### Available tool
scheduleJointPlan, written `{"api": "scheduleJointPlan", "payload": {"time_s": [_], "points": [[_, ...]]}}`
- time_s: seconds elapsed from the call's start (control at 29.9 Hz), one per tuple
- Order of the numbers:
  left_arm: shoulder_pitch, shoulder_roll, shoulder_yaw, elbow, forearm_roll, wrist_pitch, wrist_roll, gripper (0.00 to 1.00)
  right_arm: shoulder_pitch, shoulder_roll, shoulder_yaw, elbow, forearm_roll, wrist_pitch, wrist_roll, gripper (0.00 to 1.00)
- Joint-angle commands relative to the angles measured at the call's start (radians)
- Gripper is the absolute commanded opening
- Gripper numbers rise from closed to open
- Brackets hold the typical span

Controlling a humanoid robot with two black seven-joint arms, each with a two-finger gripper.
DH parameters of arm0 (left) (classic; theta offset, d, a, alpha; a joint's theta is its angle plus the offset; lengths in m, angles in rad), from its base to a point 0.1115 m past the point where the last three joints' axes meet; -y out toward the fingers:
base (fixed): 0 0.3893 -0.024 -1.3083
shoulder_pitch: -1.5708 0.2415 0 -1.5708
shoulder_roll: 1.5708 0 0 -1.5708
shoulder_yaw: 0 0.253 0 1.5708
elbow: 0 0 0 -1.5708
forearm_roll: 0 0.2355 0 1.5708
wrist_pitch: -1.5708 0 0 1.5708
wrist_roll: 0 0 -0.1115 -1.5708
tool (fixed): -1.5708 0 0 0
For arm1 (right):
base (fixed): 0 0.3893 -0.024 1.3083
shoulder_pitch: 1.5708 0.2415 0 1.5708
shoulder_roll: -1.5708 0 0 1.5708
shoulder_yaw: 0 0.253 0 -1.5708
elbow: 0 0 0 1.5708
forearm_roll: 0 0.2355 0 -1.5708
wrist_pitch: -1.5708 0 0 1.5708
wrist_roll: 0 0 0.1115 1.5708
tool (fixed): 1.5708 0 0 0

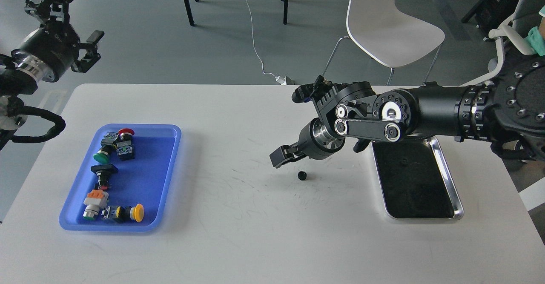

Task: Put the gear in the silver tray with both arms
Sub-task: 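Raise the left arm away and bring the right gripper over, then lower the right gripper onto the black gear and grasp it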

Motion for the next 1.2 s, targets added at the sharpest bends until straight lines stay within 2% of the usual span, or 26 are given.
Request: {"api": "scheduleJointPlan", "payload": {"time_s": [0.0,0.43,0.94,1.17], "points": [[0.000,0.000,0.000,0.000,0.000,0.000,-0.006,0.96,-0.010,0.003,-0.022,-0.007,0.012,0.002,-0.012,0.96],[0.002,0.000,0.000,0.000,0.000,0.000,-0.012,0.96,-0.053,0.003,-0.076,-0.066,0.061,0.002,-0.018,0.94],[0.002,0.002,0.000,0.000,-0.001,0.000,-0.018,0.96,-0.058,0.003,-0.093,-0.095,0.066,0.002,-0.018,0.88],[0.002,0.000,0.000,0.000,-0.001,0.000,-0.026,0.96,-0.053,0.003,-0.091,-0.099,0.149,0.002,-0.018,0.88]]}}
